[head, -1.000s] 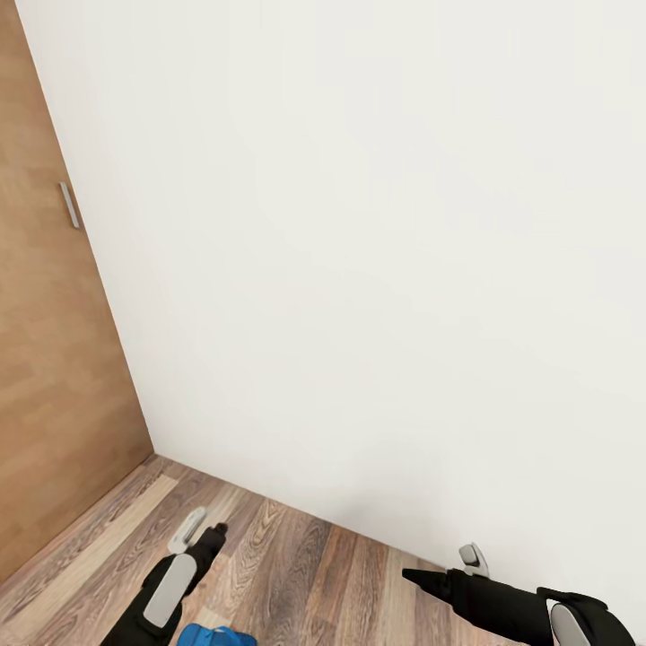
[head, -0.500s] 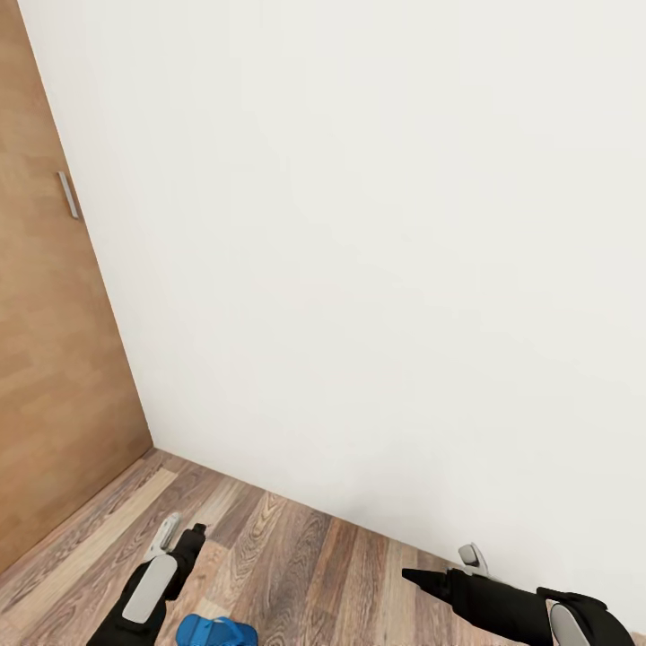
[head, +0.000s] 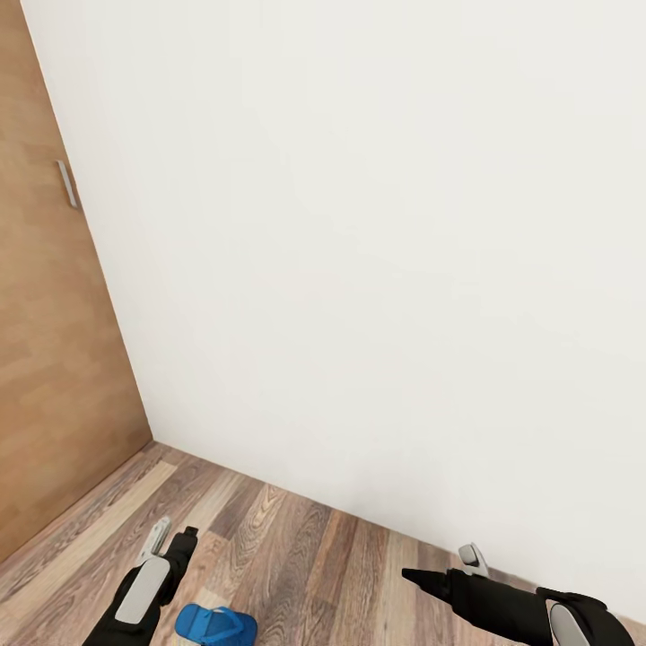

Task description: In the bedroom, move the book from the bed onto either nightstand, and place the two sandals side by side next to the bed.

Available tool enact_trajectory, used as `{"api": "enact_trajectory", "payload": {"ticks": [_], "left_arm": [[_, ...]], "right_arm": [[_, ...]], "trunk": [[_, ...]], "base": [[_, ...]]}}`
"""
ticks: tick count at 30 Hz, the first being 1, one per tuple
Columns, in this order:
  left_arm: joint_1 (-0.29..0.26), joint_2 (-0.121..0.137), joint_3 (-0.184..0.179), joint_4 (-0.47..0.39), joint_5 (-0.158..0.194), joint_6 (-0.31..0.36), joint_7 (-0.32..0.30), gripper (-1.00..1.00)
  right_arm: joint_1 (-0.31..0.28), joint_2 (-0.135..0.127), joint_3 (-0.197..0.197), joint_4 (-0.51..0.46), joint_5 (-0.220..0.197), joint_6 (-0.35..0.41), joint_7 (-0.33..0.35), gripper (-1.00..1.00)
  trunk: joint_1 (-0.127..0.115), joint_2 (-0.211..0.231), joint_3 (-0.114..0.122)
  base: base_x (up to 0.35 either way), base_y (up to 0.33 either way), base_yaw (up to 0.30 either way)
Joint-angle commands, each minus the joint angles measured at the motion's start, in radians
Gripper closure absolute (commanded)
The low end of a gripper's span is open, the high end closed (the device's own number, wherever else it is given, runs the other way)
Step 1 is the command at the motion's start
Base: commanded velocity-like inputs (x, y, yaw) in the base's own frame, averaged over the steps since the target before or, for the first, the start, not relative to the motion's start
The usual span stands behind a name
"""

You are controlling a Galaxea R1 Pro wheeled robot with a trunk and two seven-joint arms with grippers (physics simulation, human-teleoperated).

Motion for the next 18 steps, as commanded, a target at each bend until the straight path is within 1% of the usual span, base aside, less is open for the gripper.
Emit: {"api": "enact_trajectory", "payload": {"ticks": [1,18], "left_arm": [[0.000,-0.001,0.004,-0.002,0.006,0.005,0.004,-1.00],[0.000,-0.003,0.002,-0.001,0.006,0.010,0.005,-1.00]], "right_arm": [[-0.001,0.000,-0.001,0.000,0.001,0.004,0.004,-1.00],[-0.001,0.000,-0.001,0.000,0.001,0.004,0.004,-1.00]], "trunk": [[0.000,-0.001,-0.005],[0.008,-0.005,-0.071]], "base": [[0.000,0.000,0.000],[0.000,0.000,0.000]]}}
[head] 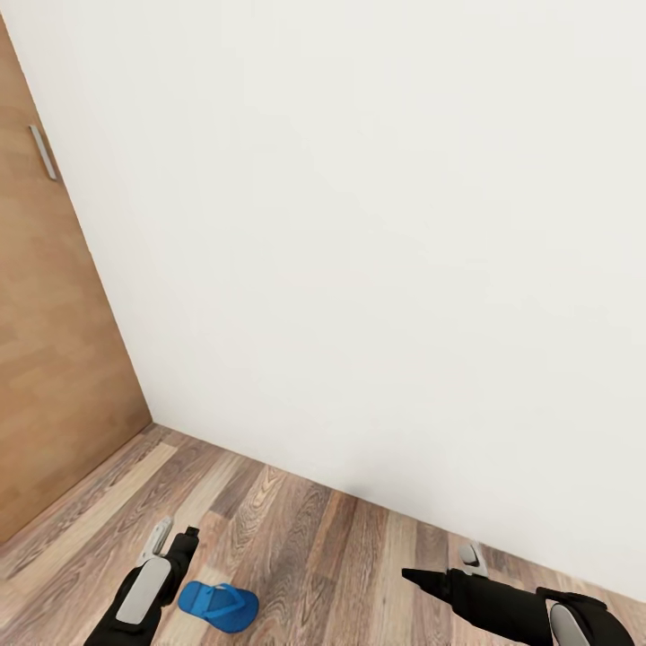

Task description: In the bedroom, move the book from the bed onto either nightstand, and place the two sandals side by side next to the bed.

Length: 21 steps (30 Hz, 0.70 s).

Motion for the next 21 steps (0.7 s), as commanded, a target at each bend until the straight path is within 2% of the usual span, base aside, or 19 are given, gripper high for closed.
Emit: {"api": "enact_trajectory", "payload": {"ticks": [1,21], "left_arm": [[0.000,-0.001,0.004,-0.003,0.006,0.005,0.004,-1.00],[0.000,-0.001,0.004,-0.007,0.006,0.006,0.004,-1.00]], "right_arm": [[-0.001,0.000,-0.001,0.000,0.001,0.004,0.004,-1.00],[-0.001,0.000,-0.002,0.000,0.001,0.004,0.004,-1.00]], "trunk": [[0.000,-0.001,-0.005],[0.009,-0.005,-0.082]], "base": [[0.000,0.000,0.000],[0.000,0.000,0.000]]}}
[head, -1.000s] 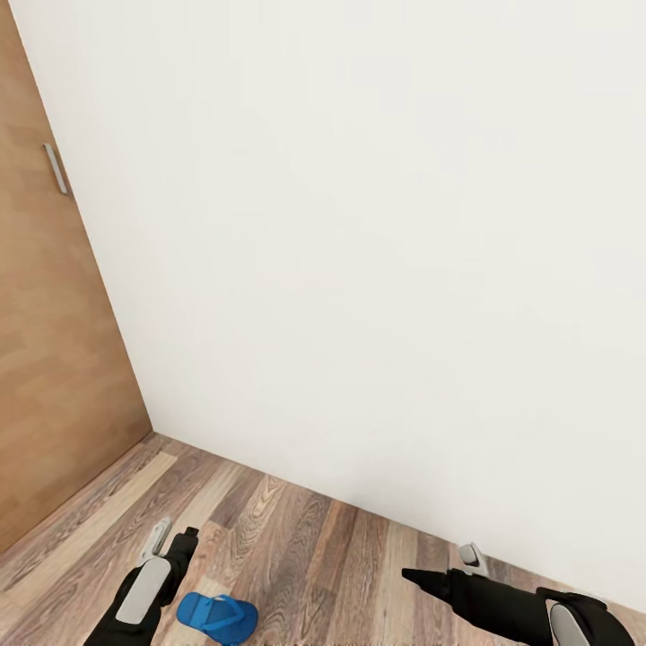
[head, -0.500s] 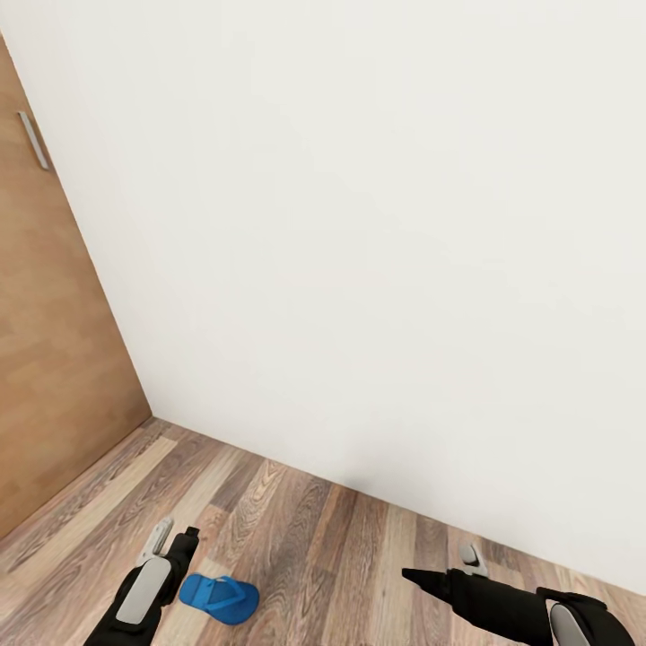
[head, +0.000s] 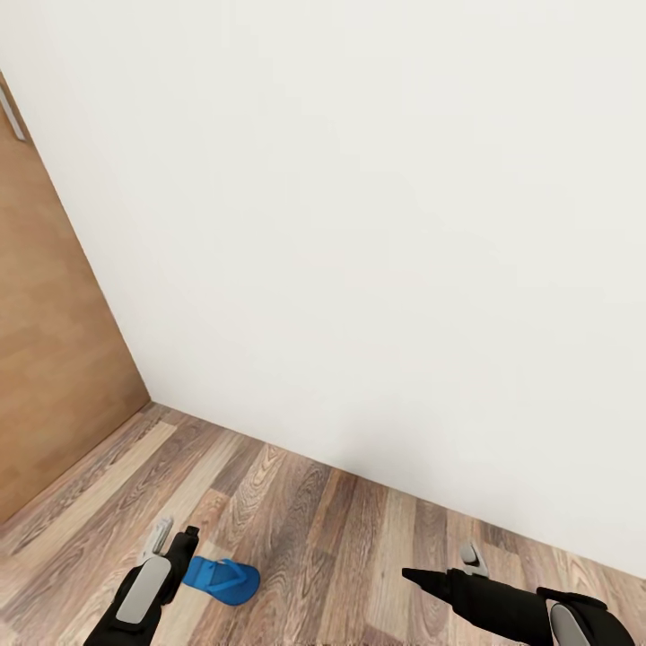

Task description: In the bedroom, move the book from the bed onto either nightstand, and place the two sandals side by side next to the bed.

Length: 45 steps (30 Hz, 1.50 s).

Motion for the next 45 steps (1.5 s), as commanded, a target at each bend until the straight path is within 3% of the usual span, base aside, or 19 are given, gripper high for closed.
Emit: {"api": "enact_trajectory", "payload": {"ticks": [1,22,45], "left_arm": [[0.000,-0.001,0.004,-0.003,0.006,0.005,0.004,-1.00],[0.000,0.004,0.005,-0.006,0.006,0.008,0.004,-1.00],[0.000,0.001,0.003,-0.006,0.006,0.007,-0.001,-1.00]], "right_arm": [[-0.001,0.000,-0.001,0.000,0.001,0.004,0.004,-1.00],[-0.001,-0.001,-0.002,-0.001,0.000,0.004,0.004,-1.00],[-0.001,-0.001,-0.002,-0.002,0.000,0.004,0.004,-1.00]], "trunk": [[0.000,-0.001,-0.005],[0.010,-0.006,-0.086],[0.010,-0.006,-0.086]], "base": [[0.000,0.000,0.000],[0.000,0.000,0.000],[0.000,0.000,0.000]]}}
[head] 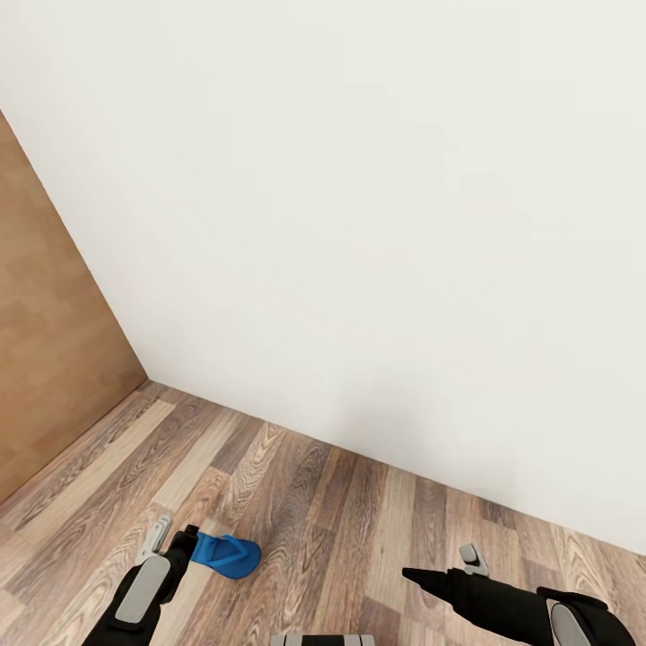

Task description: In the bedroom, move the book from the bed onto either nightstand, and place the two sandals side by side next to the bed.

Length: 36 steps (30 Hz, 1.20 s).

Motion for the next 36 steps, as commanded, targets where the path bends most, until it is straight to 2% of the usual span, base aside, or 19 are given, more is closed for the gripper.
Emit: {"api": "enact_trajectory", "payload": {"ticks": [1,7,14,36], "left_arm": [[0.000,-0.001,0.004,-0.002,0.006,0.005,0.003,-1.00],[0.000,-0.001,-0.001,-0.001,0.006,0.006,0.000,-1.00],[0.000,0.000,-0.027,-0.002,0.006,0.005,-0.001,-1.00],[0.000,0.000,-0.031,-0.001,0.006,0.005,-0.002,-1.00]], "right_arm": [[0.000,0.000,-0.001,0.000,0.001,0.004,0.004,-1.00],[0.000,0.000,-0.001,0.000,0.001,0.004,0.004,-1.00],[0.000,0.000,-0.002,0.000,0.001,0.004,0.004,-1.00],[0.000,0.000,-0.002,0.000,0.001,0.004,0.004,-1.00]], "trunk": [[0.000,0.000,-0.001],[0.000,0.000,-0.001],[0.000,0.000,-0.001],[0.000,0.000,-0.001]], "base": [[0.000,0.000,0.000],[0.007,0.000,0.000],[0.143,0.000,0.000],[0.016,0.000,0.000]]}}
